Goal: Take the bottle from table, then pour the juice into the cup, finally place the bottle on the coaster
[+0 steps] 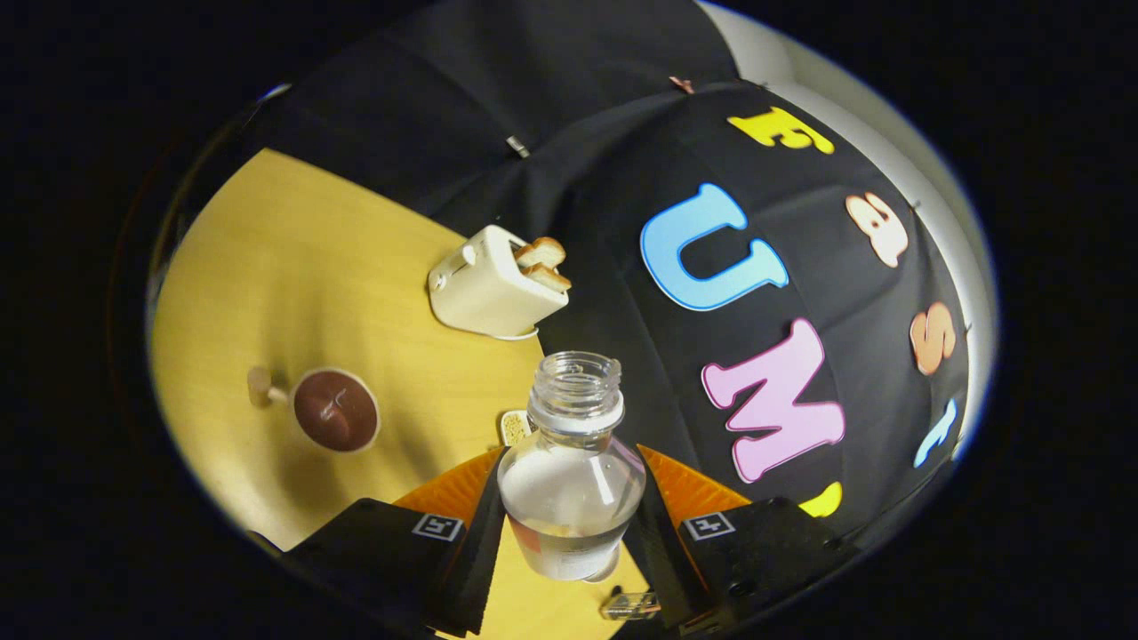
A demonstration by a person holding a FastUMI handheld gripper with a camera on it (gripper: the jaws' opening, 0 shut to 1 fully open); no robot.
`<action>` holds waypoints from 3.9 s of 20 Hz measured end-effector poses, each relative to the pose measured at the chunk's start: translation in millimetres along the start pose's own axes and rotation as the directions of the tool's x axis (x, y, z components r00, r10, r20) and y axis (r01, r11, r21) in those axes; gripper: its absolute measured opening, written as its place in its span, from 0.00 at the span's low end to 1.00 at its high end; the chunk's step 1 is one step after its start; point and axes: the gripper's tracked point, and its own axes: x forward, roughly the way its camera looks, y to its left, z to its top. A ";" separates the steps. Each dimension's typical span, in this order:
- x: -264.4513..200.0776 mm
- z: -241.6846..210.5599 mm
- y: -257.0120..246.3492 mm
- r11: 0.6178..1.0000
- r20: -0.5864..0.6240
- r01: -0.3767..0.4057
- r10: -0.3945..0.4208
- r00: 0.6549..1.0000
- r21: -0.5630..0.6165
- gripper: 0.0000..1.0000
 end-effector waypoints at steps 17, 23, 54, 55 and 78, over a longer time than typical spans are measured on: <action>55.4 -90.1 -31.5 0.680 0.024 -0.005 -0.019 1.000 0.733 0.75; 88.7 -120.9 -10.3 0.636 0.025 -0.015 -0.006 1.000 0.772 0.75; -31.1 -84.0 -95.6 0.678 0.095 0.064 -0.196 0.976 0.733 0.98; -47.3 -80.8 -109.7 0.669 0.090 0.086 -0.224 0.970 0.738 0.98; -300.0 -122.9 -163.8 0.418 -0.244 0.470 -0.488 0.838 0.778 0.97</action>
